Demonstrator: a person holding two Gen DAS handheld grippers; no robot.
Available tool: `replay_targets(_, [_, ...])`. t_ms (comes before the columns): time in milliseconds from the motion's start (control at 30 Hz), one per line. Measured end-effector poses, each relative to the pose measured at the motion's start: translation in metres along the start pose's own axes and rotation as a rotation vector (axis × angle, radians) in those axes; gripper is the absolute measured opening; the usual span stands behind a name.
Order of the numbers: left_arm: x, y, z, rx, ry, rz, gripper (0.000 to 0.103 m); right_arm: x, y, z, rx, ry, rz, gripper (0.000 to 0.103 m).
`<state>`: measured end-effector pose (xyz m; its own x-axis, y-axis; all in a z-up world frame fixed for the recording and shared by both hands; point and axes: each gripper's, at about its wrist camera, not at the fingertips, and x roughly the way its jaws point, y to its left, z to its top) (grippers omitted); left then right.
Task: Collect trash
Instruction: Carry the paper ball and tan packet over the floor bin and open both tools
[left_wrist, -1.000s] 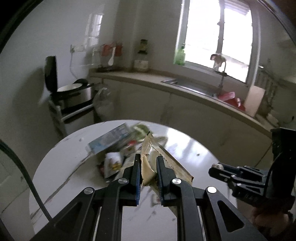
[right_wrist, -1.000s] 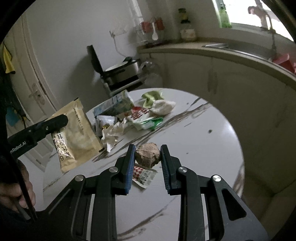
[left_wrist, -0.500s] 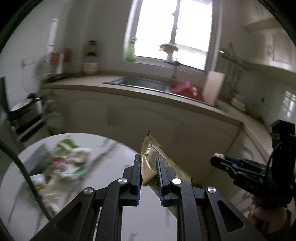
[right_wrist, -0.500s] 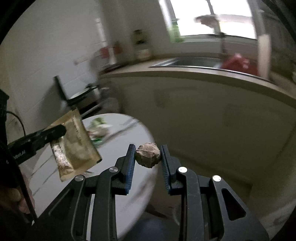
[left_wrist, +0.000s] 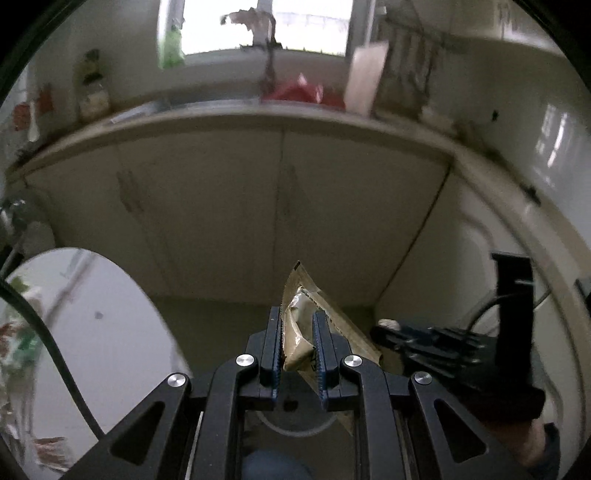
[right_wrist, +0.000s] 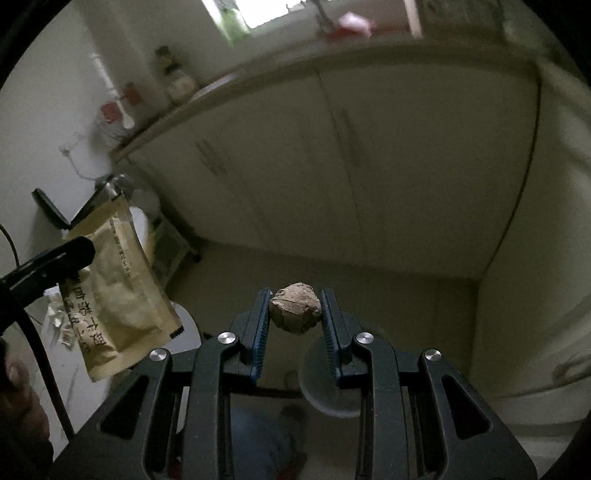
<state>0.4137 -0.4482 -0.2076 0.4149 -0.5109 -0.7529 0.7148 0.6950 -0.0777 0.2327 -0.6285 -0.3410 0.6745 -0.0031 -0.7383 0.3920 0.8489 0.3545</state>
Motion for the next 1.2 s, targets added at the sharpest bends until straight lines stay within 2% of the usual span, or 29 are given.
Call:
replay_targets(233, [0.078,-0.012,0.017,0.066,0.134,0.046,0.012,0.072,-0.044,-0.023,0.108,0.136,0.025,0.025])
replay_targets(433, [0.134,-0.029,0.018,0.118,0.220,0.090,0.012,0.109,-0.066,-0.034,0.174,0.196,0.036,0.025])
replay_targets(533, [0.156,-0.035,0.019,0.131,0.249,0.116,0.016,0.116,-0.072,-0.036,0.187,0.211,0.034,0.026])
replay_targets(567, [0.163,-0.037,0.021,0.149,0.261,0.131,0.018,0.118,-0.073,-0.036,0.190,0.215,0.035,0.027])
replay_targets(600, [0.168,-0.040,0.022,0.159,0.269,0.140,0.030,0.121,-0.073,-0.035,0.190,0.220,0.033,0.028])
replay_targets(633, [0.172,-0.041,0.023,0.166,0.271,0.153,0.050,0.124,-0.075,-0.035,0.190,0.223,0.023,0.029])
replay_targets(700, [0.176,-0.043,0.028,0.178,0.242,0.188,0.071,0.127,-0.076,-0.035,0.201,0.225,0.014,0.053])
replay_targets(767, [0.176,-0.044,0.032,0.180,0.216,0.205,0.075,0.129,-0.080,-0.036,0.217,0.219,0.008,0.064])
replay_targets(833, [0.177,-0.042,0.037,0.173,0.210,0.210,0.077,0.130,-0.079,-0.035,0.229,0.220,0.011,0.069])
replay_targets(900, [0.174,-0.041,0.037,0.168,0.199,0.222,0.080,0.134,-0.077,-0.036,0.239,0.224,0.002,0.092])
replay_targets(967, [0.172,-0.042,0.037,0.166,0.186,0.234,0.083,0.131,-0.078,-0.039,0.264,0.215,-0.008,0.103])
replay_targets(1133, [0.161,-0.042,0.034,0.154,0.146,0.231,0.087,0.127,-0.089,-0.046,0.321,0.233,-0.041,0.103])
replay_targets(1200, [0.143,-0.032,0.027,0.142,0.124,0.223,0.090,0.119,-0.087,-0.045,0.326,0.220,-0.053,0.103])
